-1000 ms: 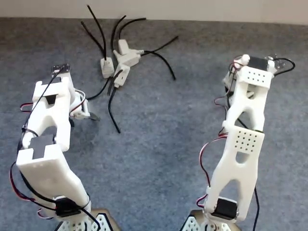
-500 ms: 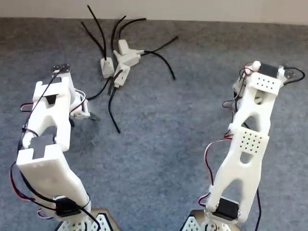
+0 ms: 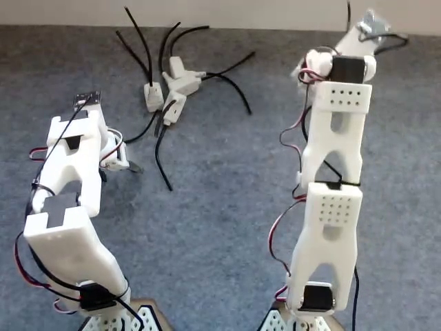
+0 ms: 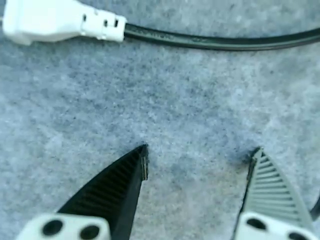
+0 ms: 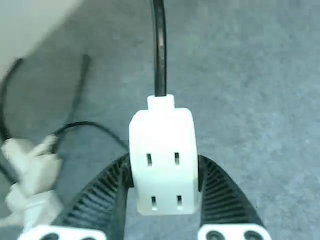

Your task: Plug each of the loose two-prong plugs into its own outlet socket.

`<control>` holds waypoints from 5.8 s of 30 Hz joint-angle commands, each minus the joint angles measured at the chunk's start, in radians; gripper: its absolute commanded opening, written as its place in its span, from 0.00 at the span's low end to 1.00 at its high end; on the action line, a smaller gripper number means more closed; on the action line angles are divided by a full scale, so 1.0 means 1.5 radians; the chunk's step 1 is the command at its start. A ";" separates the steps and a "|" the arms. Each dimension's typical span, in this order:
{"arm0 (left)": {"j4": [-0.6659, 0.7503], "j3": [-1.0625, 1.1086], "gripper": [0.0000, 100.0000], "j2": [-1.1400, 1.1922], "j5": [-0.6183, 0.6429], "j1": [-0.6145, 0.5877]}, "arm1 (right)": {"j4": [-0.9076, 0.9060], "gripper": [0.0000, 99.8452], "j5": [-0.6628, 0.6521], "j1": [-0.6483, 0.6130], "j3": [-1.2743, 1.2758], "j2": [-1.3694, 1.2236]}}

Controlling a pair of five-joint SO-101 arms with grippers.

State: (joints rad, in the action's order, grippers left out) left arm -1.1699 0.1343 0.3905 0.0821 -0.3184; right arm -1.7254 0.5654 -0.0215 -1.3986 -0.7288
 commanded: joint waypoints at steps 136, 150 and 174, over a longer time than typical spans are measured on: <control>-0.401 -1.103 0.02 0.181 0.101 -0.102 | 0.976 0.35 -0.334 -0.321 1.728 0.911; -0.398 -0.476 0.02 -0.390 -0.056 -0.024 | 0.976 0.35 -0.334 -0.321 1.730 0.911; 0.272 0.541 0.02 -0.528 -0.502 -0.125 | 0.976 0.35 -0.334 -0.321 1.731 0.912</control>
State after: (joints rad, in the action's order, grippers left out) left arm -0.9628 0.7649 -0.3798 -0.5669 -0.4948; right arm -0.2831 0.0729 -0.5002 1.2052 0.6091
